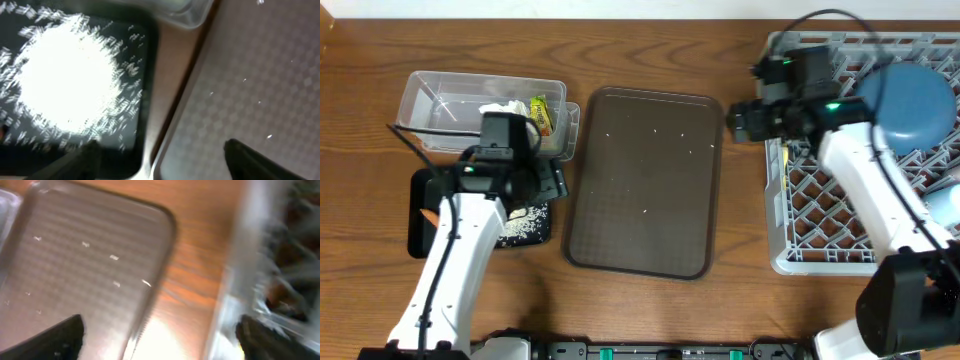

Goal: Sort waste into correct bins and load items into the dishwasher rack

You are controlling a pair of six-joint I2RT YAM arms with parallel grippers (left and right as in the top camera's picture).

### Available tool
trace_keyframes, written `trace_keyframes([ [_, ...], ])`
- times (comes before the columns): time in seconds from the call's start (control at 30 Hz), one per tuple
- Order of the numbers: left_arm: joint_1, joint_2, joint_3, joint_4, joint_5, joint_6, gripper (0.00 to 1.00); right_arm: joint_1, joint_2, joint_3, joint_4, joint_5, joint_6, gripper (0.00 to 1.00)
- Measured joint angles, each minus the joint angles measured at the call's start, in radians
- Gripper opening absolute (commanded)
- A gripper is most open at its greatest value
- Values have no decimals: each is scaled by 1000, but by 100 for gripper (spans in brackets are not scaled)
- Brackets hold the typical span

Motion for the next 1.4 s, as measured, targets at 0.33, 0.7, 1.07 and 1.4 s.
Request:
trace_keyframes([
  [0.33, 15, -192, 0, -51, 6, 44, 87, -184, -156, -16, -130, 31, -1, 99],
  [0.7, 15, -624, -176, -47, -51, 77, 95, -193, -569, -415, 130, 90, -11, 99],
  [1.07, 15, -672, -201, -41, -69, 81, 95, -193, -723, -516, 93, 158, -11, 99],
  [1.4, 15, -672, -201, -41, -69, 81, 96, -193, -721, -519, 69, 168, -11, 99],
])
